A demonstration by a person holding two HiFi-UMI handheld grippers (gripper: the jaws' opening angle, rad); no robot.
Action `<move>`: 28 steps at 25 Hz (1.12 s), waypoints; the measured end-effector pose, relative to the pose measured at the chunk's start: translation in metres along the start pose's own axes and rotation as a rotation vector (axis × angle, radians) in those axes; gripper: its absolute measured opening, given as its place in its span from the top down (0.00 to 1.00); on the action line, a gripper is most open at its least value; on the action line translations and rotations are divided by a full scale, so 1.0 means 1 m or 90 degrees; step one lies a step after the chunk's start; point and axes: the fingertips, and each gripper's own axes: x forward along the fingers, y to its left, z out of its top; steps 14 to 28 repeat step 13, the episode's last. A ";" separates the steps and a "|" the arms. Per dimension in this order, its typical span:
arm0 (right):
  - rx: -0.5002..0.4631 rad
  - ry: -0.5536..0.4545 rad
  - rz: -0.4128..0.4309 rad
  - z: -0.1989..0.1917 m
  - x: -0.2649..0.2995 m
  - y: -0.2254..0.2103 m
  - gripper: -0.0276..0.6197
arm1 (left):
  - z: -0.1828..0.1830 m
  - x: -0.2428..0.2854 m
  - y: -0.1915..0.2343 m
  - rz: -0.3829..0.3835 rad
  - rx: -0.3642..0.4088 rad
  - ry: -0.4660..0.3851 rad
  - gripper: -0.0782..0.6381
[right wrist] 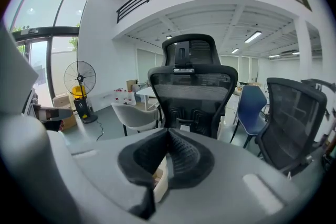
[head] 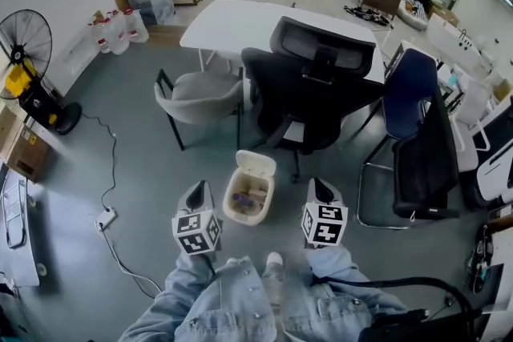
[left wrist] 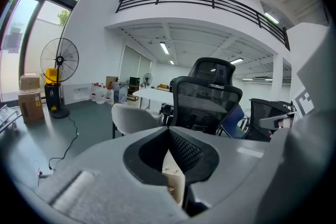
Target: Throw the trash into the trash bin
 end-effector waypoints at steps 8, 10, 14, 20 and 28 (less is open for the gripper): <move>-0.006 -0.006 0.002 0.004 -0.002 -0.004 0.95 | -0.007 0.001 -0.005 0.006 -0.024 -0.002 0.88; -0.002 -0.007 0.000 0.004 -0.002 -0.004 0.95 | -0.008 0.001 -0.004 0.008 -0.027 -0.003 0.88; 0.001 -0.009 -0.001 0.003 -0.001 -0.004 0.95 | -0.009 0.000 -0.002 0.010 -0.030 -0.003 0.88; 0.001 -0.009 -0.001 0.003 -0.001 -0.004 0.95 | -0.009 0.000 -0.002 0.010 -0.030 -0.003 0.88; 0.001 -0.009 -0.001 0.003 -0.001 -0.004 0.95 | -0.009 0.000 -0.002 0.010 -0.030 -0.003 0.88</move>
